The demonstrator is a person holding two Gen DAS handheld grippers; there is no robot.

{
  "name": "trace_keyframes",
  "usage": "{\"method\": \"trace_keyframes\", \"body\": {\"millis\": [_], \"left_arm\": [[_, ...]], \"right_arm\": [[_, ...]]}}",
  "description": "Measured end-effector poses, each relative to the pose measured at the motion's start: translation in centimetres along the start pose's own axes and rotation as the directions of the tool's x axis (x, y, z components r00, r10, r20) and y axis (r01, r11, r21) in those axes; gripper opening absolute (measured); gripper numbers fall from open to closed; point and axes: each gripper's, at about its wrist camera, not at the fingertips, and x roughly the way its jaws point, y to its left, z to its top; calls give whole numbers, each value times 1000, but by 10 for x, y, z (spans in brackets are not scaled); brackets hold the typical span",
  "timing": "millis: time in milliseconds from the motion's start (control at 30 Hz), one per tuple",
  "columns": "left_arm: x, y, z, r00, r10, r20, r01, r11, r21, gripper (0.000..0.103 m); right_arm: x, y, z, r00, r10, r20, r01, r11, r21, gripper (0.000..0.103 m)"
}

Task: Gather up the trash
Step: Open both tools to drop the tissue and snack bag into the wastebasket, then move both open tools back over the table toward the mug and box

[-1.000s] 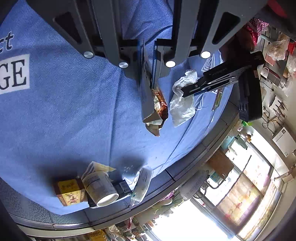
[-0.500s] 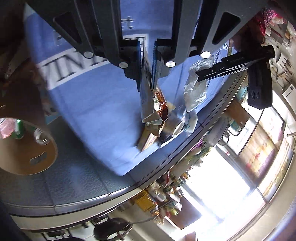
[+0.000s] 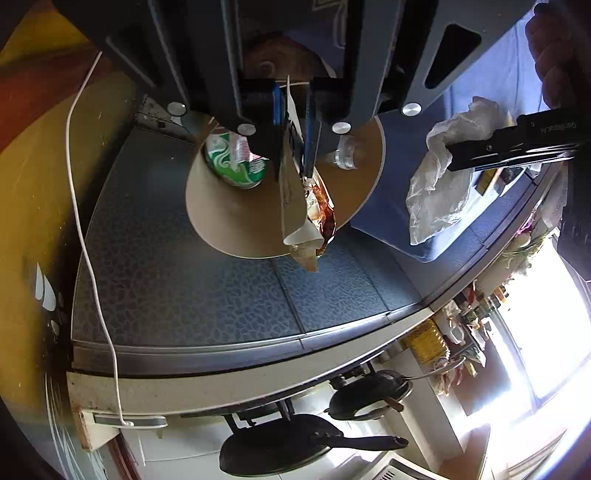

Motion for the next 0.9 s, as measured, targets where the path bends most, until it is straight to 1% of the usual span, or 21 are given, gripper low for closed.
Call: {"method": "trace_keyframes", "body": {"millis": [67, 133, 167, 200, 233, 300, 333, 367, 533, 667, 767, 900], "left_arm": [[23, -8, 7, 999, 3, -34, -2, 1000, 13, 13], [45, -14, 12, 998, 25, -65, -23, 999, 22, 14], [55, -15, 14, 996, 39, -81, -37, 999, 22, 18], [63, -16, 15, 993, 52, -102, -50, 999, 21, 29], [71, -16, 16, 990, 69, -120, -67, 998, 17, 44], [76, -14, 14, 987, 99, -126, -98, 995, 13, 53], [77, -15, 14, 987, 104, -125, -102, 995, 15, 53], [77, -14, 13, 987, 103, -125, -102, 995, 18, 53], [50, -10, 7, 992, 107, -71, -107, 994, 10, 53], [20, 0, -7, 994, 105, -17, -105, 994, -8, 53], [-4, 14, -29, 993, 116, 20, -116, 993, -27, 53], [-46, 40, -70, 985, 160, 70, -156, 986, -66, 53]], "right_arm": [[14, -11, 4, 1000, -20, -12, 20, 1000, 12, 10], [24, -18, 7, 999, -10, -30, 11, 1000, 25, 10], [29, -18, 7, 999, -5, -34, 6, 1000, 28, 11], [32, -19, 7, 999, -8, -34, 9, 1000, 23, 11], [34, -19, 6, 1000, -6, -30, 7, 1000, 16, 15], [34, -19, 6, 1000, -12, -18, 12, 1000, 17, 41], [32, -20, 5, 1000, -15, 5, 15, 1000, 23, 64], [27, -17, 4, 999, -19, 35, 18, 1000, 25, 70], [6, -11, 1, 994, -8, 109, 5, 1000, 30, 70], [-7, 1, -3, 992, 23, 123, -29, 998, 47, 70], [-17, 18, -6, 990, 63, 127, -69, 997, 46, 70], [-30, 46, -11, 985, 131, 113, -134, 991, 15, 70]]}}
